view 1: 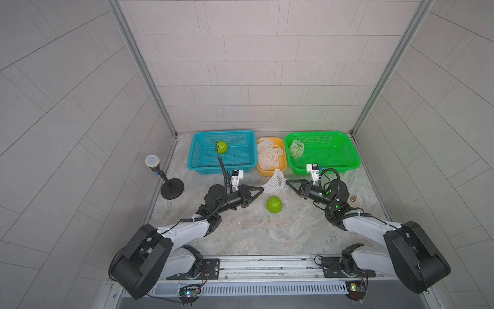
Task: Sleeve custard apples in foam nets
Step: Open the foam net, then put on the foam net on the custard apple.
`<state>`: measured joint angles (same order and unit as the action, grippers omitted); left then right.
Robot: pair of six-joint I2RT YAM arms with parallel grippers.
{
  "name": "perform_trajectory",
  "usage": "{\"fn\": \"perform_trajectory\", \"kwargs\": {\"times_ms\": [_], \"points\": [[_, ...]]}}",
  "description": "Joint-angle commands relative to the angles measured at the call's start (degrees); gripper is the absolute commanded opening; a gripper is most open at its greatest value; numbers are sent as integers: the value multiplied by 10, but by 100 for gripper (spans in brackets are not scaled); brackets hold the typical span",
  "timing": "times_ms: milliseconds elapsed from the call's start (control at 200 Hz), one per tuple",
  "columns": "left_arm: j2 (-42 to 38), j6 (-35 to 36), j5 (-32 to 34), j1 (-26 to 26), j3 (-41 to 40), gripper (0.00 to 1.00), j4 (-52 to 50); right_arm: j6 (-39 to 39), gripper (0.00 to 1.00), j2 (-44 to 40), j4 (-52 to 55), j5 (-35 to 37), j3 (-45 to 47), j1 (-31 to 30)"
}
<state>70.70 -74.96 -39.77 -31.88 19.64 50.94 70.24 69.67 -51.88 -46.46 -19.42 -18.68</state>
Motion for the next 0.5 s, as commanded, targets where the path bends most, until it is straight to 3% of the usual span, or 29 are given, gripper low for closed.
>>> {"fn": "perform_trajectory", "kwargs": {"times_ms": [0,200,495], "points": [[6,45,-2,3,15,0,-73,-91,0,-28,132,26,-8,3],[46,75,-14,3,26,0,-113,-137,0,-11,175,31,-1,2],[140,29,-31,3,19,0,-6,-117,0,65,95,16,11,-4]]}}
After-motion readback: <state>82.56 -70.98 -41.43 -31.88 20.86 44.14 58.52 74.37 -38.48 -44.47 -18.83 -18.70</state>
